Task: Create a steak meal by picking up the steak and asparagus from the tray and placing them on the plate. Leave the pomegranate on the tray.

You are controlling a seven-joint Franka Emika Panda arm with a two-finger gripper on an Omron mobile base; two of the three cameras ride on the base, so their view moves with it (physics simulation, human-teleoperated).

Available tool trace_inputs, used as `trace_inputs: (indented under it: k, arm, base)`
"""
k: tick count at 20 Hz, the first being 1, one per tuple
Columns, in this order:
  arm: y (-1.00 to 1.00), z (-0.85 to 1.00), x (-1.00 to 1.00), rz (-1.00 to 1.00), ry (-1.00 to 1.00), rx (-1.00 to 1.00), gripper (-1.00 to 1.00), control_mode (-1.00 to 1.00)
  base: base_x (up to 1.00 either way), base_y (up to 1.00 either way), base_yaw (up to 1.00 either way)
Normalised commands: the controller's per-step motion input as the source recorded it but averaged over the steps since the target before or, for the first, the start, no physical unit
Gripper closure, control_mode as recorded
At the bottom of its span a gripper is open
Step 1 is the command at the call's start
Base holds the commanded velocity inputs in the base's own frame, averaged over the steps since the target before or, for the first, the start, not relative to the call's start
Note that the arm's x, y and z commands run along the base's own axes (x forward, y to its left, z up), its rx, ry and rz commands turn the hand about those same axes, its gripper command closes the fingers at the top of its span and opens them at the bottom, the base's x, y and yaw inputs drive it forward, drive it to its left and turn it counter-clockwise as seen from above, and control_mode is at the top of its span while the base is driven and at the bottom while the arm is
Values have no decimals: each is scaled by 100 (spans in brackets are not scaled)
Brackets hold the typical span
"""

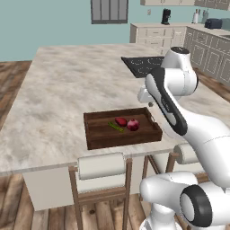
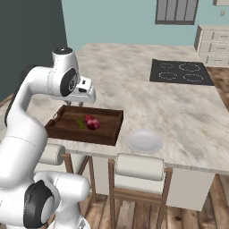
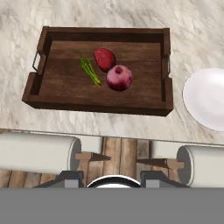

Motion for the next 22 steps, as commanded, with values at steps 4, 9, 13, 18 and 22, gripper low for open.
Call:
trace_inputs:
  k: [4, 9, 13, 18, 22]
  arm:
    - [0, -8, 0, 0, 0, 0, -100, -100]
    - [3, -11, 0, 3, 0, 0, -100, -100]
    - [0, -13, 3, 9, 0, 0, -100, -100]
    - [1, -23, 23, 13, 2, 0, -100, -100]
    - [18, -29, 26, 14, 2, -1, -100, -100]
  base:
    - [0, 0, 0]
    - [0, 0, 0]
    - [0, 0, 0]
    - [0, 0, 0]
    - [0, 0, 0]
